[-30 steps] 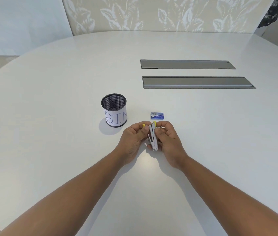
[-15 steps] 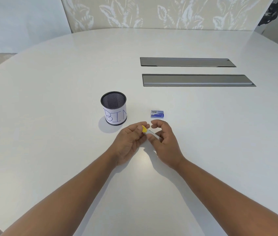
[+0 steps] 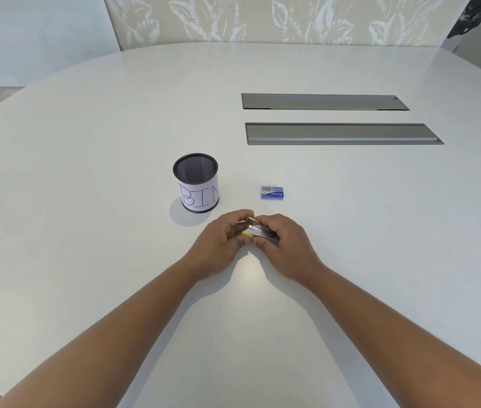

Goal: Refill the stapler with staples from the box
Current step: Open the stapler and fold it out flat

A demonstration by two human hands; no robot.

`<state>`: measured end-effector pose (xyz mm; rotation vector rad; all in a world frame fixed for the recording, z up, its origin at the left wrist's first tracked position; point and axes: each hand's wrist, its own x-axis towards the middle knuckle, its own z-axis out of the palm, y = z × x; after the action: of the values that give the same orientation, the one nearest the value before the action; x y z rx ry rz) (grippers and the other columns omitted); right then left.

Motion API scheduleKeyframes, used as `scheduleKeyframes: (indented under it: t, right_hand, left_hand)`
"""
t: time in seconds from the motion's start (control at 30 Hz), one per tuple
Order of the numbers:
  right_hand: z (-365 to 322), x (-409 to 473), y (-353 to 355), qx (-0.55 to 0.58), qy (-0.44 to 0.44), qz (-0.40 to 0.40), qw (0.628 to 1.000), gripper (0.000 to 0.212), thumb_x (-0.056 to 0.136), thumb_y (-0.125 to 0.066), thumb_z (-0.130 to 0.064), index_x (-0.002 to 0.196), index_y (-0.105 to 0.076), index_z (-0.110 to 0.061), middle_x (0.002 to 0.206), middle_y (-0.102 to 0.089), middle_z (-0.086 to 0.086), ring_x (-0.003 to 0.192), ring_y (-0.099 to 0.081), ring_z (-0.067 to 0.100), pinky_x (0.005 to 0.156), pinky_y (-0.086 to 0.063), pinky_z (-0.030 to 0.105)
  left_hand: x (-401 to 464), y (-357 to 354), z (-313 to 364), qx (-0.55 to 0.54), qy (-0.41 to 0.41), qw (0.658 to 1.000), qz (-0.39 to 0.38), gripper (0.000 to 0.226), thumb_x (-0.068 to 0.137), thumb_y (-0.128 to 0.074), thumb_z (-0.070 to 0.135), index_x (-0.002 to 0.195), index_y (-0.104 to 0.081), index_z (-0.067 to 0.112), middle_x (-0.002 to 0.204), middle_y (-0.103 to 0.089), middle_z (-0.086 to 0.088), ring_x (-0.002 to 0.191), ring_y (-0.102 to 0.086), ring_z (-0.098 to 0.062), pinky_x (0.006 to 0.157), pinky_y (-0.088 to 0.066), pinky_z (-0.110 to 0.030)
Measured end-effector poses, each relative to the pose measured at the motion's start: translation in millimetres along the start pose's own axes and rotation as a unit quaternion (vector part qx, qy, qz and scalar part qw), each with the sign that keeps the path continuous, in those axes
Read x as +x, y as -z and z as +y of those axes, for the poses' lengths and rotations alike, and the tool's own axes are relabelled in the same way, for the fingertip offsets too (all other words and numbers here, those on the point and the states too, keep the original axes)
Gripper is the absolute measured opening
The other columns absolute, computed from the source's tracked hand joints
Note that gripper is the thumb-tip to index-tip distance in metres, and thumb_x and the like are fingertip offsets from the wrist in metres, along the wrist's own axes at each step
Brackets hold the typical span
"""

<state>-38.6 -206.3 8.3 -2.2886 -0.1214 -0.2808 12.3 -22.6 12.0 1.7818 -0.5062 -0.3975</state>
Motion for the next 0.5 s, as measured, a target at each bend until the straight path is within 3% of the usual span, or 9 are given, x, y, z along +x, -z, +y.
scheduleKeyframes:
  t: [0.1,0.23,0.37,0.5]
  right_hand:
    - [0.8,-0.7,-0.7,0.002,0.005,0.002,1.000,0.020,0.093,-0.069,-0.026,0.113,-0.071,-0.020,0.094,-0.069,0.002,0.090,-0.061,0.023,0.083,-0.050,0.043]
    - [0.3,-0.4,-0.9,0.014,-0.004,0.006,1.000,0.024,0.093,-0.070,-0.028,0.116,-0.070,-0.021,0.097,-0.069,0.000,0.093,-0.062,0.021,0.084,-0.050,0.042]
    - [-0.1,-0.7,-0.3,0.014,-0.009,0.003,1.000,0.022,0.093,-0.071,-0.026,0.115,-0.072,-0.022,0.095,-0.070,-0.001,0.091,-0.062,0.020,0.084,-0.050,0.041]
    - [-0.3,-1.1,0.5,0.038,-0.027,0.008,0.999,0.028,0.092,-0.072,-0.025,0.119,-0.070,-0.020,0.102,-0.070,-0.002,0.096,-0.063,0.019,0.087,-0.051,0.041]
  left_hand:
    - [-0.6,-1.7,-0.4,-0.003,0.003,1.000,0.031,0.032,0.096,-0.063,0.002,0.126,-0.062,0.012,0.119,-0.072,-0.006,0.114,-0.067,-0.015,0.099,-0.050,-0.027]
    - [-0.6,-1.7,1.9,0.003,-0.004,1.000,0.023,0.040,0.096,-0.061,-0.002,0.134,-0.058,0.010,0.125,-0.070,-0.006,0.120,-0.065,-0.013,0.103,-0.049,-0.026]
    - [-0.1,-1.4,-0.3,-0.003,-0.001,0.999,0.036,0.031,0.095,-0.064,0.001,0.125,-0.063,0.010,0.117,-0.073,-0.008,0.112,-0.068,-0.017,0.101,-0.052,-0.031]
    - [0.2,-2.1,-0.4,-0.018,-0.001,0.999,0.028,0.040,0.096,-0.063,-0.001,0.134,-0.058,0.011,0.125,-0.070,-0.004,0.118,-0.066,-0.012,0.095,-0.049,-0.022]
